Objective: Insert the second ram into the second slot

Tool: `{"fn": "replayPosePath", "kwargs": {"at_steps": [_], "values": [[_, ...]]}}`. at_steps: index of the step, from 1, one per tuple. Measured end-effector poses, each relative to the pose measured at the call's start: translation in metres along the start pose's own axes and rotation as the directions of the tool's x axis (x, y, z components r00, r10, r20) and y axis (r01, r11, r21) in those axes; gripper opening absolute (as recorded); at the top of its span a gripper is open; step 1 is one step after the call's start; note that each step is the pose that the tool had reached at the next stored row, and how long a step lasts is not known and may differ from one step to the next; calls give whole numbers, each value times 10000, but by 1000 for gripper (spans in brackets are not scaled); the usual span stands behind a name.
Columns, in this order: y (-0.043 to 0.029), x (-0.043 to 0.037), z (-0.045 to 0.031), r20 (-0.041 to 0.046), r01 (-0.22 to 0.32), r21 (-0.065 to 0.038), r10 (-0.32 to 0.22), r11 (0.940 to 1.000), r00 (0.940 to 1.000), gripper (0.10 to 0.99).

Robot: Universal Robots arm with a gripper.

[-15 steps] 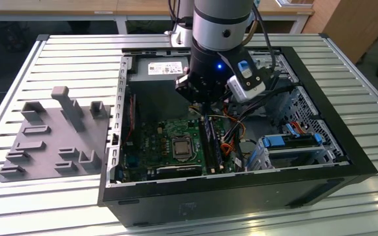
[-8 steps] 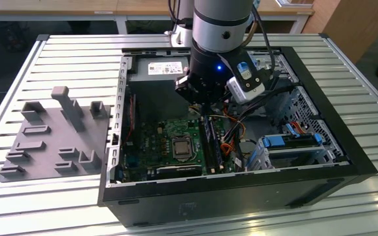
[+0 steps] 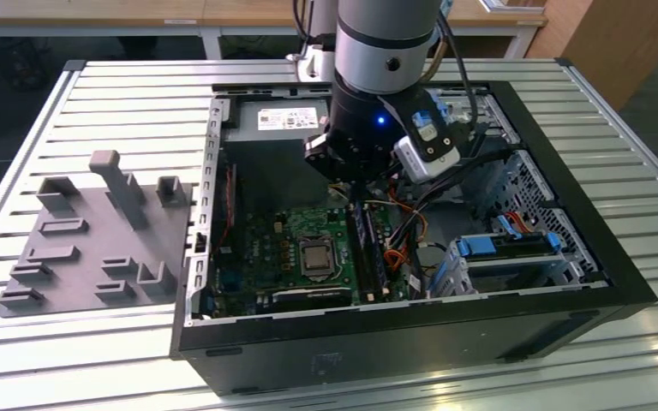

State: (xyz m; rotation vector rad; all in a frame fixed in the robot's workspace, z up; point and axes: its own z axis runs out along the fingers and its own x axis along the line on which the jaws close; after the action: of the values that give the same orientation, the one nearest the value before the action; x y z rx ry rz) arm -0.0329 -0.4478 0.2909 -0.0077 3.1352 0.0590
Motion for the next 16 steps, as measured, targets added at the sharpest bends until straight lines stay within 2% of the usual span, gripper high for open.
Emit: {"fn": "replayPosePath", "kwargs": {"at_steps": [16], "values": [[-2,0,40,-4,0,-1,0,10000,10000,137]]}}
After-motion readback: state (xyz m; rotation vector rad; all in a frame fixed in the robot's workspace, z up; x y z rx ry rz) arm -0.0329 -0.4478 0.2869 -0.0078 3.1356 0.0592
